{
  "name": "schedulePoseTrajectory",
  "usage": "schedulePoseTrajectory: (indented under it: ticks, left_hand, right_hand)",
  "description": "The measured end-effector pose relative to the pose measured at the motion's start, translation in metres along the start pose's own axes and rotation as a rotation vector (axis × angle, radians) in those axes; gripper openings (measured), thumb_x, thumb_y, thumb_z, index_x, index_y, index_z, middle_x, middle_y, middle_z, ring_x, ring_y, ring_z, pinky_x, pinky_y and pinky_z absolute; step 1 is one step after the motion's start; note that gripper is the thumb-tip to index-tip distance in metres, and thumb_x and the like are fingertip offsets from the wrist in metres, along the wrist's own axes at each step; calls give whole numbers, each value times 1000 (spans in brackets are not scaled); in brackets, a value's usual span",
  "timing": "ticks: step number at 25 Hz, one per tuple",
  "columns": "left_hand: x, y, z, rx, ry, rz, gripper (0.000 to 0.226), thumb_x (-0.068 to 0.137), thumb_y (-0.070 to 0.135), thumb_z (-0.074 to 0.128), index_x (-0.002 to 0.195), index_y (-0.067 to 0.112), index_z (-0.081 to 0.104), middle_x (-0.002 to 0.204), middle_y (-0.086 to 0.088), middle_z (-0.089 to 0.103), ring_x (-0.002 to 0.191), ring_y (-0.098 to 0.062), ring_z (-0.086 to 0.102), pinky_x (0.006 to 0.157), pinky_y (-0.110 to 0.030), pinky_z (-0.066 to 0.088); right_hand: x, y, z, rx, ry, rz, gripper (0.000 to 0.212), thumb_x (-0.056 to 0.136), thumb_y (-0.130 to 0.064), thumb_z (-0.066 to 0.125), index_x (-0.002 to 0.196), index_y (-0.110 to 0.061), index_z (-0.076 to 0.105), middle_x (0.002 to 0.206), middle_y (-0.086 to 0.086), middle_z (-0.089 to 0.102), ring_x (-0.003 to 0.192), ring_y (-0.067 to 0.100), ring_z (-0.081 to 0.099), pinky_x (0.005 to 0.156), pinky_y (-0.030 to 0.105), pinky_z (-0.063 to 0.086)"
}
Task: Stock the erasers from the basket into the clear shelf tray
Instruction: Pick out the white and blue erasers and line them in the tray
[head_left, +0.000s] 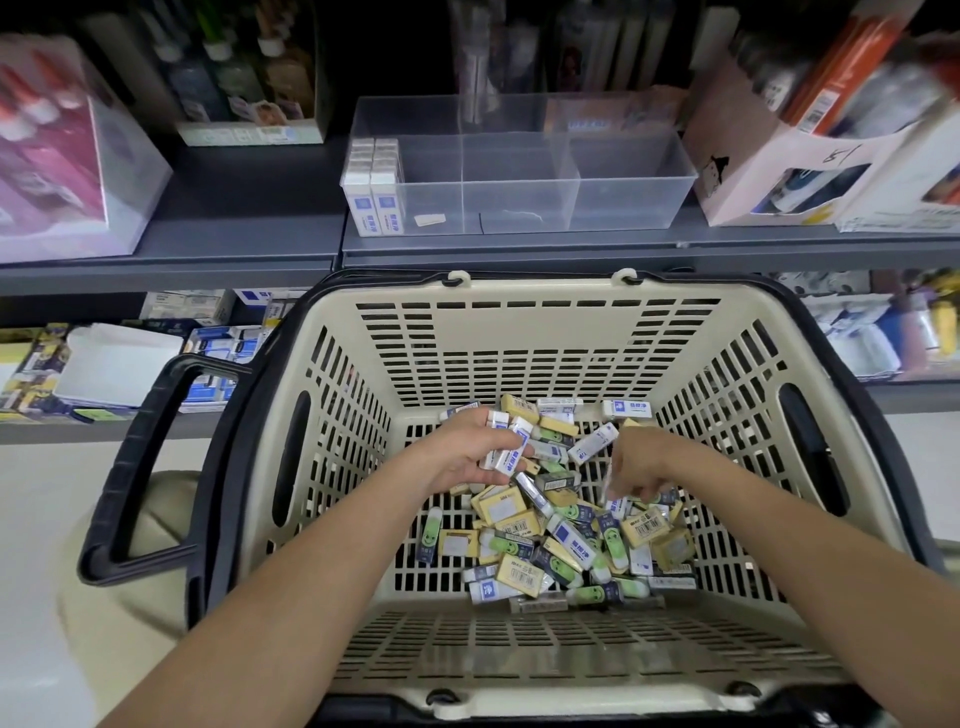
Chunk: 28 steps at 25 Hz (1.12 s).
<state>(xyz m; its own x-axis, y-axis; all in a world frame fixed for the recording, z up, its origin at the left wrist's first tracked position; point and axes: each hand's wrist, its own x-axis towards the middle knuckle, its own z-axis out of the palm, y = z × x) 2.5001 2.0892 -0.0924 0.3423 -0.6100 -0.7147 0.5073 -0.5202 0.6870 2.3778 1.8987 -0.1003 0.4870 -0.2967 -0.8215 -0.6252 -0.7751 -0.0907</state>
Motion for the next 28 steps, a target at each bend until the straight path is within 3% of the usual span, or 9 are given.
schedulePoseTrajectory:
  ticks: [2,6,11,15,21,23,25,26,28]
  left_hand:
    - [2,-1,0,3,-2,1,21,89,7,60,110,12,58,90,-6,72,75,-15,69,55,-26,53]
    - [4,-2,-2,-32,-3,0,20,87,2,60,99,18,59,88,-4,69,77,-15,67,60,-29,54]
    - [5,-1,-1,-111,18,12,20,85,-3,58,93,15,58,79,-5,67,69,-14,64,60,-28,53]
    - [3,1,1,-239,-39,83,20,84,0,63,99,13,63,85,-3,70,77,-14,65,64,-24,53]
    - [3,4,7,-386,36,164,22,85,14,67,104,11,56,81,-6,70,65,-15,64,54,-23,50]
    - [3,4,4,-366,47,118,19,85,13,67,99,13,56,78,-4,71,67,-15,66,60,-27,53]
    - [1,3,2,-351,47,69,22,84,9,66,102,13,54,77,-3,72,70,-16,68,65,-33,56]
    - [0,3,2,-347,45,50,29,84,7,67,108,11,52,83,-5,72,74,-17,69,64,-35,57]
    - [-1,4,3,-361,49,24,55,81,4,69,129,6,42,116,-13,63,90,-22,65,61,-35,58]
  right_hand:
    - [-1,-1,3,27,-24,-71,14,82,-16,69,93,-8,66,91,6,69,64,11,62,58,19,51]
    - [-4,-4,-9,190,81,-218,6,84,-14,67,85,-13,61,81,2,67,62,6,61,56,18,48]
    - [-17,-20,-26,912,189,-283,10,88,-8,59,97,-9,63,85,8,71,68,12,68,57,18,53]
    - [-24,-33,-17,1212,0,-279,5,87,-10,60,92,-9,59,89,9,73,77,16,71,63,22,54]
    - [-19,-43,-4,1173,-95,-390,6,85,-18,64,88,-15,61,93,8,74,76,14,70,62,22,53]
    - [-13,-29,-11,1066,58,-335,5,87,-19,63,87,-14,64,93,6,73,76,13,70,65,25,55]
    - [-3,-9,-15,829,342,-196,8,88,-16,61,81,-15,64,92,5,71,76,15,66,70,29,53]
    - [3,0,-14,689,445,-131,9,88,-15,60,80,-15,64,93,6,70,77,16,63,72,30,52]
    - [12,9,-6,455,486,-88,9,89,-12,58,95,-15,64,104,8,67,80,19,61,73,32,52]
